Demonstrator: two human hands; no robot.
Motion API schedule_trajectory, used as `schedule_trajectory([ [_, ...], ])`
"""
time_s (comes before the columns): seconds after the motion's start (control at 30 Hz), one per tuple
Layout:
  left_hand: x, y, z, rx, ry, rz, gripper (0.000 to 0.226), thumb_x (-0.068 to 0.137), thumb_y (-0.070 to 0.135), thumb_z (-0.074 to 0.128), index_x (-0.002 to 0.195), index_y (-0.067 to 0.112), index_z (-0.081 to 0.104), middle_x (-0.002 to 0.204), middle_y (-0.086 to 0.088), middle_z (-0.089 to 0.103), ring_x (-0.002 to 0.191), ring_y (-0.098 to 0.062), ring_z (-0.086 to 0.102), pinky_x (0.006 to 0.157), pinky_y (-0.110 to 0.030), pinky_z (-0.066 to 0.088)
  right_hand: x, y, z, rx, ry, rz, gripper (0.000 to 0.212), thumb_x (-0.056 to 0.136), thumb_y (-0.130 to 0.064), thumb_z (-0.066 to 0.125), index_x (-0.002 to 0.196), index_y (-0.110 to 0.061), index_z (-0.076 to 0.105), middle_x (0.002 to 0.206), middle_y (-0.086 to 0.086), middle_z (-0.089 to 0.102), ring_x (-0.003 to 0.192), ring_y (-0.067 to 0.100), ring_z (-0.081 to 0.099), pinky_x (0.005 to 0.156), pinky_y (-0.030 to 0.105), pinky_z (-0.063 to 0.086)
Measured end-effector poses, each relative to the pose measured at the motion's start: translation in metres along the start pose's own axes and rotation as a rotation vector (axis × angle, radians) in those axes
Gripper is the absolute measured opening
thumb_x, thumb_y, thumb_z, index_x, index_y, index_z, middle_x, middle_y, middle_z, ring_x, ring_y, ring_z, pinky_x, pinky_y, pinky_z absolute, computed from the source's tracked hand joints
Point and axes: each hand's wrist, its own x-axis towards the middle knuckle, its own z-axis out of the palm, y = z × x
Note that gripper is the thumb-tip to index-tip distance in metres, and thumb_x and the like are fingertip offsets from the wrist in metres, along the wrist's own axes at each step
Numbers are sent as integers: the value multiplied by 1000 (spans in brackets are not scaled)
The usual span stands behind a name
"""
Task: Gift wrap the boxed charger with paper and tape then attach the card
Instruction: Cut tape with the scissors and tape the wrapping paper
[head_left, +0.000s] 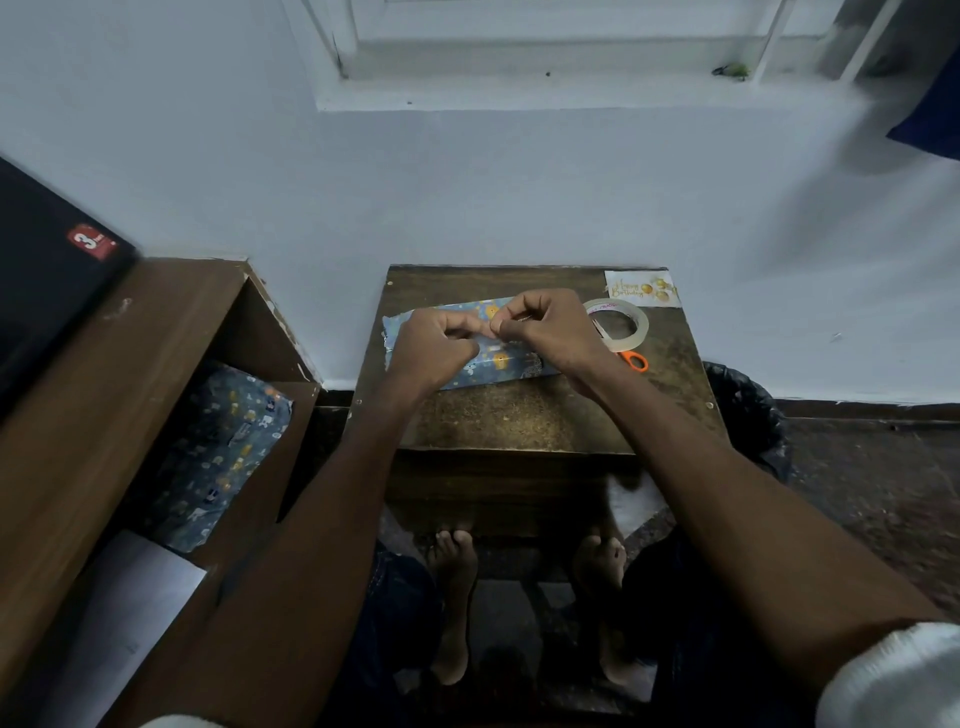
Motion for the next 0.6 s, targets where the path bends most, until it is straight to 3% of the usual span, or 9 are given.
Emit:
schedule_trajectory([
  [0.07,1,-1,0,-15,-4,5,41,85,-7,60,99,21,85,113,0,75,82,-38,65,69,-35,46,1,1,1,-8,7,3,3,85,-10,80,85,-13,80,85,5,79,81,14,72,83,38,61],
  [0.2,1,-1,-1,-6,-20,-6,43,84,-7,58,99,22,86,115,6,73,85,-28,62,71,-35,47,2,2,5,-90,-12,-36,6,90,-11,73,86,-14,76,83,1,76,74,6,62,74,30,53],
  [0.33,2,2,2,-10,19,-34,43,85,-6,58,95,27,85,117,1,77,90,-41,70,76,-40,58,1,-3,7,-189,-48,-93,12,95,-6,64,88,-13,70,84,-2,72,72,6,58,72,28,48],
  [0.4,4,2,3,2,41,-40,43,86,-5,60,93,30,84,114,-4,79,97,-36,72,85,-43,61,2,-4,7,-211,-62,-103,15,96,-6,62,87,-15,69,83,-4,70,72,5,58,71,27,48],
  [0.47,5,1,3,-2,59,-62,39,88,-4,60,102,22,85,119,-2,79,99,-20,73,89,-38,61,4,-4,8,-209,-74,-96,16,97,-7,62,86,-17,68,84,-3,71,74,6,59,73,29,48],
  [0.6,5,3,1,-4,76,-123,37,89,0,63,118,13,82,117,-1,80,94,-12,74,78,-23,60,7,-7,6,-64,-71,-28,22,97,-4,58,82,-17,67,93,11,76,87,25,71,84,37,54],
])
